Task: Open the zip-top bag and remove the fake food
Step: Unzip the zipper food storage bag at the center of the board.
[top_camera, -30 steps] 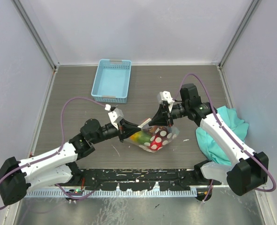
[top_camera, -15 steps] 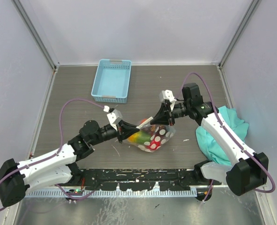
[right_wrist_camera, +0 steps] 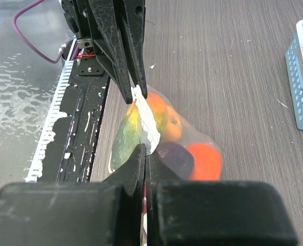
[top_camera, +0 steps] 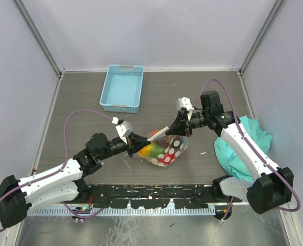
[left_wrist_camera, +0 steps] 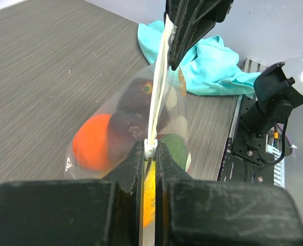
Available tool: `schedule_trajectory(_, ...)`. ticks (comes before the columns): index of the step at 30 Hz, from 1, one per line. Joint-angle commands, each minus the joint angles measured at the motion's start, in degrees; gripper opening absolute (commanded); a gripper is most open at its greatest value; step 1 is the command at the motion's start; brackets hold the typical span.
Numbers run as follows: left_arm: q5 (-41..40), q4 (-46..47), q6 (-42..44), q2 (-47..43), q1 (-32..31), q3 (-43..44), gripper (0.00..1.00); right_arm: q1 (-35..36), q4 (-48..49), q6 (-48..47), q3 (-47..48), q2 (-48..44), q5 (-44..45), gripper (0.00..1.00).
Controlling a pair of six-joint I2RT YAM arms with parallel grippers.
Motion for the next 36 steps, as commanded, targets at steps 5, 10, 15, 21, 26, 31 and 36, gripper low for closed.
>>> schedule_trajectory(5,-1.60,2.24,0.99,-1.66,1.12,-0.94,0.00,-1.37,-0.26,-0.75,2.75,-1.26,-0.24,0.01)
schedule_trajectory(10,-1.82,2.32,0.95,-1.79,1.43,-1.69,0.00,-1.49,-0.29,-0.82,2.73,-1.17,-0.22,0.01)
schedule_trajectory(15,-2.03,2.50,0.96,-2.08,1.84,-2.50,0.00,-1.81,-0.51,-0.97,2.78,-1.07,-0.06,0.01)
schedule_trajectory(21,-2.13,2.42,0.94,-2.54,2.41,-3.39,0.00,-2.19,-0.71,-1.18,2.93,-1.00,0.02,0.01)
schedule_trajectory(26,-2.30,2.33,0.94,-2.53,2.86,-4.07,0.00,-2.45,-0.88,-1.31,3.04,-0.91,0.24,0.01)
schedule_trajectory(31,-2.47,2.33,0.94,-2.35,3.32,-4.86,0.00,-2.80,-1.15,-1.44,3.26,-0.84,0.32,0.01)
schedule_trajectory(36,-2.56,2.48,0.96,-2.31,3.96,-5.61,0.00,-2.98,-1.32,-1.62,3.26,-0.79,0.45,0.01)
